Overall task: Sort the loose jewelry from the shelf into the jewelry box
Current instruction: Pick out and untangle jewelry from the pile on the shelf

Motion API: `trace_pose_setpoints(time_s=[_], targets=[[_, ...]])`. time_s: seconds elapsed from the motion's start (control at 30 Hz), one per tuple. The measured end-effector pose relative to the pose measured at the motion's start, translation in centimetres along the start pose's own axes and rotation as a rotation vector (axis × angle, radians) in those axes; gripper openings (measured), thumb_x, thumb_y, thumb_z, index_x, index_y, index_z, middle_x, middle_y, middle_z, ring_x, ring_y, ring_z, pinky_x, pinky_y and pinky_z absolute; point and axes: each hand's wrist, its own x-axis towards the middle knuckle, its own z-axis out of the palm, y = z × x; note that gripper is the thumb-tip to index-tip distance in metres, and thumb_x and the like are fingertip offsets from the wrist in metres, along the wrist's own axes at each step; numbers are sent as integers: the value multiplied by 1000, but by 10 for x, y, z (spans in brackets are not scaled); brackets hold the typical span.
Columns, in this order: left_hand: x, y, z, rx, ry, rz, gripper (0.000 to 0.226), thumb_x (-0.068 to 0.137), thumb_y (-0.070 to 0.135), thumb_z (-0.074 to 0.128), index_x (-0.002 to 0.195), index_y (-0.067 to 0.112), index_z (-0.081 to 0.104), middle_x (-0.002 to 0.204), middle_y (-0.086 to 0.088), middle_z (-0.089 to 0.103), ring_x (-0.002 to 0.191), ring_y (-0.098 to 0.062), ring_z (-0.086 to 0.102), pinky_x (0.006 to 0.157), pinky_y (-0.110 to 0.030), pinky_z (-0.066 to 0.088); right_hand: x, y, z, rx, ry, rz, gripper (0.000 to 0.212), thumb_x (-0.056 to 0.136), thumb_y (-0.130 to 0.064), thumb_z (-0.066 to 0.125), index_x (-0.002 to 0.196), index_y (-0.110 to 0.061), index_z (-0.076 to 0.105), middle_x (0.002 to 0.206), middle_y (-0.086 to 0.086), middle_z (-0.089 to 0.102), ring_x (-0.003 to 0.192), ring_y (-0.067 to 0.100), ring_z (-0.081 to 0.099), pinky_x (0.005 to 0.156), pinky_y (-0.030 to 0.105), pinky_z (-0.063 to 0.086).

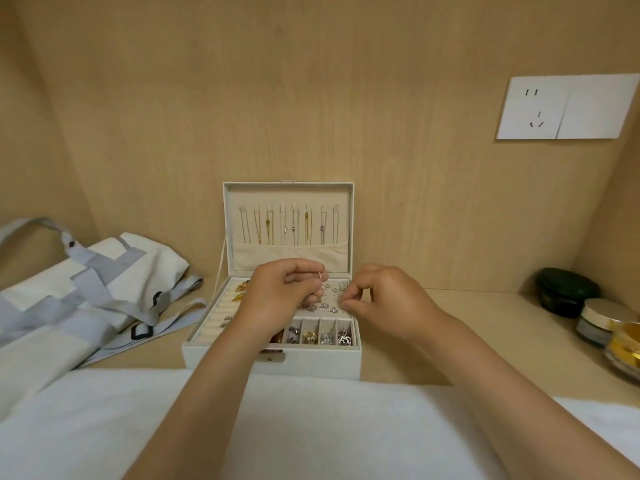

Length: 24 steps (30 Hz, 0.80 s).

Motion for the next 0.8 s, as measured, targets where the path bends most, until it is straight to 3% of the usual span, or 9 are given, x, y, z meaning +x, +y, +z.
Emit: trace_pose_setpoints(time_s=[0.3, 0.57, 0.8], targets=[[-6, 5, -9, -251, -98, -95, 17, 97, 5, 58, 111, 7, 67, 103, -8, 77, 75, -11, 70, 65, -19, 58, -3, -7, -2, -39, -25, 40, 6, 80, -32, 73, 75, -29, 72, 81, -16, 67, 81, 2, 63, 77, 36, 54], [0, 7, -28, -82, 22, -59, 13, 97, 15, 61, 102, 9, 71, 95, -5, 77, 69, -13, 68, 64, -23, 57, -2, -10, -7, -105, -119, -2, 8, 84, -30, 71, 78, -26, 74, 87, -17, 70, 85, 4, 65, 78, 35, 55], [4, 10, -42, -51, 92, -36, 12, 96, 18, 62, 100, 9, 70, 92, -3, 78, 66, -11, 68, 65, -23, 58, 1, -12, -7, 8, -118, 69, 6, 80, -26, 76, 74, -28, 74, 80, -18, 70, 81, -3, 64, 77, 31, 55]])
